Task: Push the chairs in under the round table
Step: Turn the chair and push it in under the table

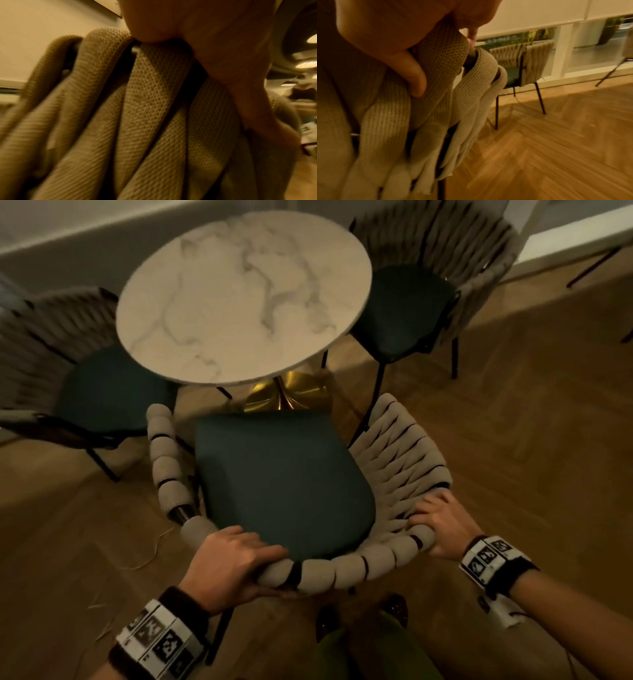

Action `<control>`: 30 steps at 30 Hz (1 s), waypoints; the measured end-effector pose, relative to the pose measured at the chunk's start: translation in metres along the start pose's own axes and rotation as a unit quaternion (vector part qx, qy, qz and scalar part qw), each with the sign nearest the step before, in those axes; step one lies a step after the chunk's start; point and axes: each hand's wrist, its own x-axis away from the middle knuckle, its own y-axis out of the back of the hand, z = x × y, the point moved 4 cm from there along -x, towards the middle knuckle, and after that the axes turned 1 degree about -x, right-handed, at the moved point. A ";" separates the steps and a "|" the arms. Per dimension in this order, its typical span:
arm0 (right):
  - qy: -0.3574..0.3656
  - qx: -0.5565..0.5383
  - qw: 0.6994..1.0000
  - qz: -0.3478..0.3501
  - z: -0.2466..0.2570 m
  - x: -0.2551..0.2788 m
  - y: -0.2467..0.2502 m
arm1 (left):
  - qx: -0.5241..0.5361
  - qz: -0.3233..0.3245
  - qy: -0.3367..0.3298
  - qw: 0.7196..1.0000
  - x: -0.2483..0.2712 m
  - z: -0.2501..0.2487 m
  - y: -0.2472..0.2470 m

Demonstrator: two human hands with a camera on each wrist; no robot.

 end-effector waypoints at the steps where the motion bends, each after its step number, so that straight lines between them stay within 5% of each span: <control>1: 0.012 0.004 1.000 -0.012 0.015 -0.003 0.005 | 0.020 -0.007 0.007 1.000 0.017 0.013 -0.009; 7: 0.027 0.026 0.999 -0.019 0.074 -0.033 0.016 | 0.084 -0.028 0.070 0.994 0.077 0.080 -0.076; 16: 0.039 0.093 0.990 0.096 0.123 -0.023 -0.015 | 0.060 -0.018 0.067 0.996 0.112 0.069 -0.119; 30: 0.010 0.130 0.970 0.204 0.174 -0.015 -0.076 | -0.020 0.131 0.152 0.979 0.147 0.079 -0.198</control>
